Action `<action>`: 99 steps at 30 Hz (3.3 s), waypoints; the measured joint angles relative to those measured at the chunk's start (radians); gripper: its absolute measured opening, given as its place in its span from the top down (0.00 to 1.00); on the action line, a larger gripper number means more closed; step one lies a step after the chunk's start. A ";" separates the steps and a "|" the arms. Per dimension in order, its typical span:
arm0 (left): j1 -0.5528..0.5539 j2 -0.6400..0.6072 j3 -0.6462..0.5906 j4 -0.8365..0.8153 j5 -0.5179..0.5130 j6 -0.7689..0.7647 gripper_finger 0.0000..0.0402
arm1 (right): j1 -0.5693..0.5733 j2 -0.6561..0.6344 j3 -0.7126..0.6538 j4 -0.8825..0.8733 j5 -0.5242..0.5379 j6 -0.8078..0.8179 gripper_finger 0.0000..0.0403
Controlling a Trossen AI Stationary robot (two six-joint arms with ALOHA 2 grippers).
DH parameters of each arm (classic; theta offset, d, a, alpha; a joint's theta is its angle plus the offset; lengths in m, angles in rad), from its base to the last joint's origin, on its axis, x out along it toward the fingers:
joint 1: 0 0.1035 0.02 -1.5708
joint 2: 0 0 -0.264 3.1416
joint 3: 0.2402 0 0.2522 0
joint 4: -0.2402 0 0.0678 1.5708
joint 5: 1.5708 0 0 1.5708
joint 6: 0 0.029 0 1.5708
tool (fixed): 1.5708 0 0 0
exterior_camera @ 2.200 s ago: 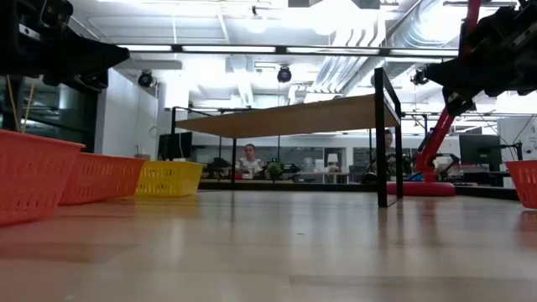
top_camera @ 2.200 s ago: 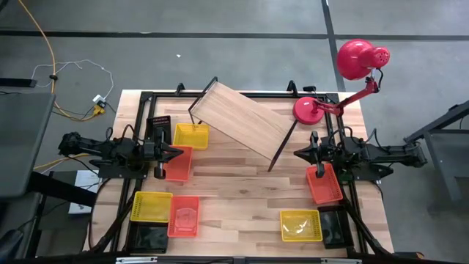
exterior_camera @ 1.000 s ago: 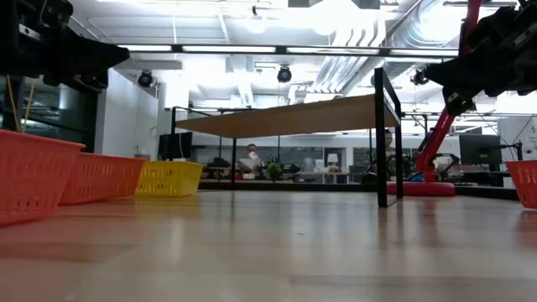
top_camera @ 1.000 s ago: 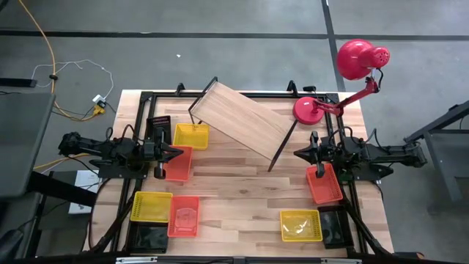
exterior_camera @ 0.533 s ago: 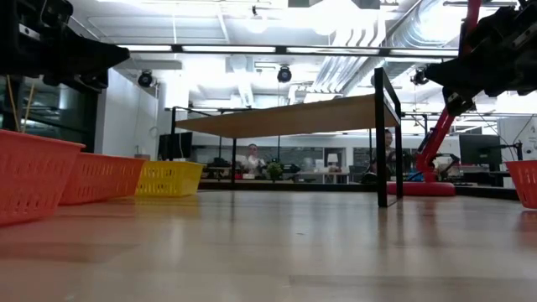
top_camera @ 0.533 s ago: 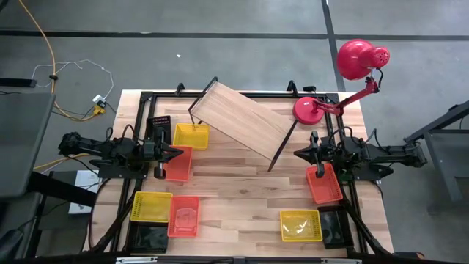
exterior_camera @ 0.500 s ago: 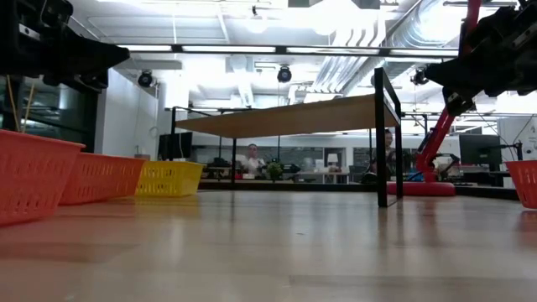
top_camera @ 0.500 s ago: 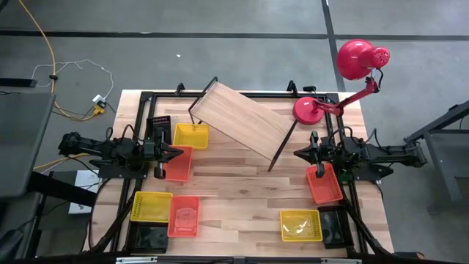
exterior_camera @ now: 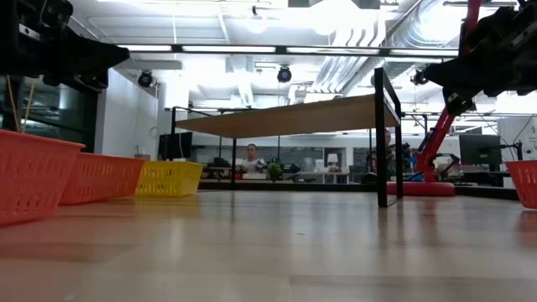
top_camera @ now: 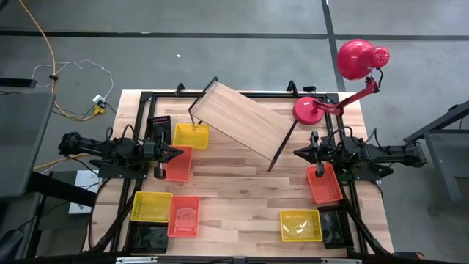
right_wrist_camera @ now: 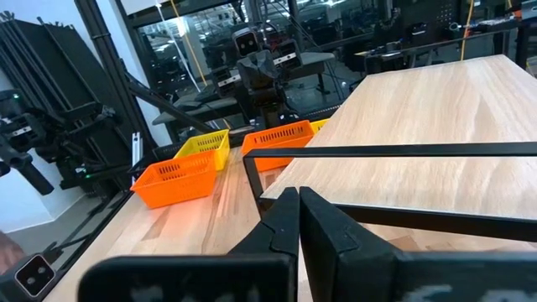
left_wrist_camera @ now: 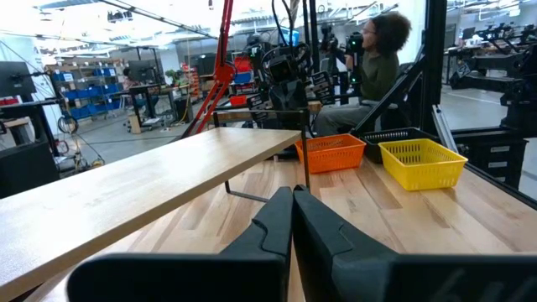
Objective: Stack baskets on shelf by color
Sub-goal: Put the top left orange bin on the shelf
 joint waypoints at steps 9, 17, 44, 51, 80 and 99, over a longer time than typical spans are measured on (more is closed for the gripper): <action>0.000 0.000 0.000 0.000 0.000 0.000 1.00 | 0.000 0.000 0.000 0.000 0.000 0.000 1.00; 0.000 0.000 0.000 0.000 0.000 0.000 1.00 | 0.000 0.000 0.000 0.001 0.000 0.000 1.00; 0.000 0.000 0.000 0.000 0.000 0.000 1.00 | 0.000 0.000 0.000 0.008 0.036 0.000 1.00; 0.000 0.002 -0.002 0.077 0.000 -0.023 1.00 | 0.000 0.000 0.000 0.007 0.035 0.000 1.00; -0.261 1.113 0.714 -0.857 0.119 -0.599 0.45 | 0.000 0.000 0.000 0.006 0.035 0.000 1.00; -0.325 1.389 0.715 -0.869 -0.015 -0.614 0.52 | 0.000 0.000 0.000 0.006 0.035 0.000 1.00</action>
